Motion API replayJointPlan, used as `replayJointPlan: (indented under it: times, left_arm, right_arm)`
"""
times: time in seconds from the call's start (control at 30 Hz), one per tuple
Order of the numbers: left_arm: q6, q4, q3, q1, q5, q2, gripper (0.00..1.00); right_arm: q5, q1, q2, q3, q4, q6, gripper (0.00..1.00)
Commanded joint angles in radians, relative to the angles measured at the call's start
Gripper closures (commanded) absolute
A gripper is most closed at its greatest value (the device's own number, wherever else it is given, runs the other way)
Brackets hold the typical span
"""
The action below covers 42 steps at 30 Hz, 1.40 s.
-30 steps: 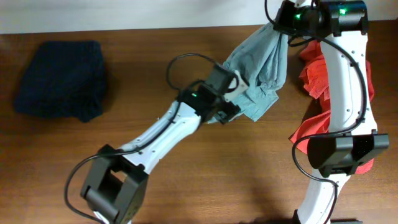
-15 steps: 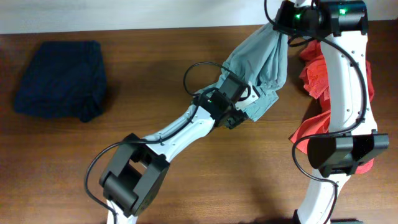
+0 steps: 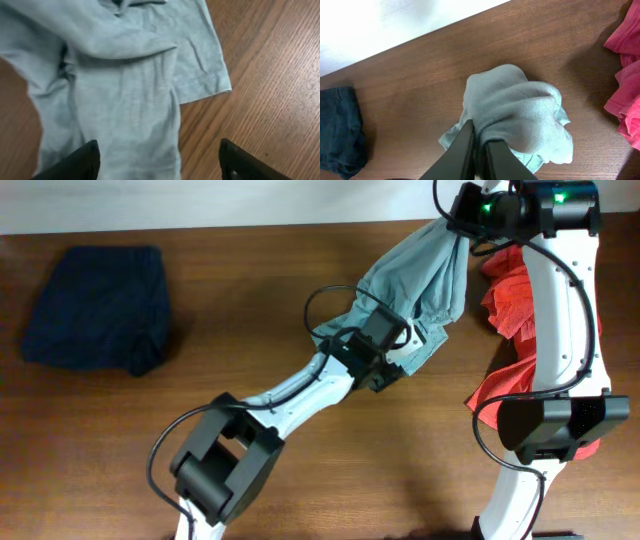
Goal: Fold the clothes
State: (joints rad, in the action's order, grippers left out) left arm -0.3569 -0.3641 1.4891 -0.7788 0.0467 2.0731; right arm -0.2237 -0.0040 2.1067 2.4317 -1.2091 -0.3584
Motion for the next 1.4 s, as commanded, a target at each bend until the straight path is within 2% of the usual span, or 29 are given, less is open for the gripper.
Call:
replayJointPlan:
  times: [0.0, 0.23, 0.4, 0.5, 0.6, 0.63, 0.7, 0.87, 0.97, 1.13, 1.37]
  left_arm:
    - [-0.016, 0.009, -0.004, -0.009, 0.056, 0.064, 0.25]
    - [-0.021, 0.027, -0.004, -0.010, 0.172, 0.115, 0.25]
    - [-0.042, 0.036, -0.004, -0.010, 0.190, 0.138, 0.32]
    - [-0.042, 0.043, -0.004, -0.010, 0.190, 0.143, 0.48]
    - [-0.042, 0.042, -0.004, -0.011, 0.190, 0.144, 0.69]
    - [-0.042, 0.042, -0.004, -0.011, 0.190, 0.144, 0.76]
    - [-0.041, 0.042, -0.003, -0.011, 0.217, 0.144, 0.98]
    - [0.014, 0.029, 0.020, -0.010, 0.416, 0.121, 1.00]
    - [0.032, 0.010, 0.043, -0.001, 0.475, 0.066, 1.00]
    - [0.087, 0.004, 0.056, 0.051, 0.476, -0.086, 1.00]
    - [0.085, 0.004, 0.056, 0.112, 0.455, -0.267, 1.00]
  right_arm:
    - [-0.009, -0.005, -0.003, 0.006, -0.004, 0.011, 0.92]
    - [-0.009, -0.005, -0.003, 0.006, -0.015, 0.011, 0.92]
    - [-0.009, -0.005, -0.003, 0.006, -0.015, 0.011, 0.92]
    - [-0.009, -0.005, -0.003, 0.006, -0.015, 0.011, 0.92]
    - [-0.009, -0.005, -0.003, 0.006, -0.015, 0.011, 0.92]
    - [-0.009, -0.005, -0.003, 0.006, -0.015, 0.011, 0.92]
    - [-0.009, -0.005, -0.003, 0.006, -0.015, 0.011, 0.92]
    - [-0.009, -0.005, -0.003, 0.006, -0.019, 0.011, 0.92]
    - [-0.008, -0.005, -0.003, 0.006, -0.021, 0.011, 0.92]
    - [-0.008, -0.005, -0.003, 0.006, -0.022, 0.011, 0.92]
    - [-0.009, -0.005, -0.003, 0.006, -0.022, 0.011, 0.92]
